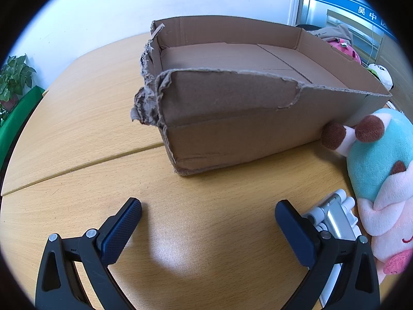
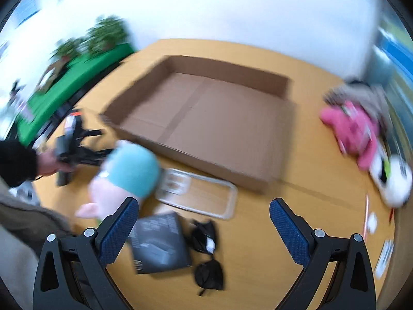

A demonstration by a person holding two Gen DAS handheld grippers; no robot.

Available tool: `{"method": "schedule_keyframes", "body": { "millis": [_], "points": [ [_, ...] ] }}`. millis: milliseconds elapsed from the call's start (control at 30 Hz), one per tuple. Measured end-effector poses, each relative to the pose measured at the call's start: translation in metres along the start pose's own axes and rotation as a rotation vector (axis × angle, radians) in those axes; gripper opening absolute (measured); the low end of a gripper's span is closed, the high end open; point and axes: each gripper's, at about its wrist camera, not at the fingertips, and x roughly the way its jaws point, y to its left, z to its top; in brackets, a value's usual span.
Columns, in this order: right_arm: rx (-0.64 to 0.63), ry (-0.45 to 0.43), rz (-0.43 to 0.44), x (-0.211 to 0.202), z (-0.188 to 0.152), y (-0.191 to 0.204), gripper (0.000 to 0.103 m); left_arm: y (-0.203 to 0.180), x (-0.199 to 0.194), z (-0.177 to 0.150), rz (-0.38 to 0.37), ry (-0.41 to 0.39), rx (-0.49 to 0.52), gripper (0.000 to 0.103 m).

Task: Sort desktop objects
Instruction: 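Move both grippers toward the teal-and-pink plush pig beside the box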

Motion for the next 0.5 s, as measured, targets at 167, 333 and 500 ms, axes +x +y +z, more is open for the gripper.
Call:
{"method": "schedule_keyframes", "body": {
  "millis": [167,333,500],
  "points": [
    [-0.053,-0.103,0.043,-0.009,0.038,0.033,0.103,-0.003,-0.013,0.000,-0.018,0.131,-0.054,0.102],
    [-0.118,-0.132,-0.030,-0.002,0.051,0.050,0.103,-0.010,-0.088,0.006,0.077,0.023,-0.104,0.102],
    [-0.178,-0.171,-0.100,-0.007,0.055,0.054,0.103,-0.039,-0.175,0.040,0.104,-0.145,-0.135,0.102]
  ]
}}
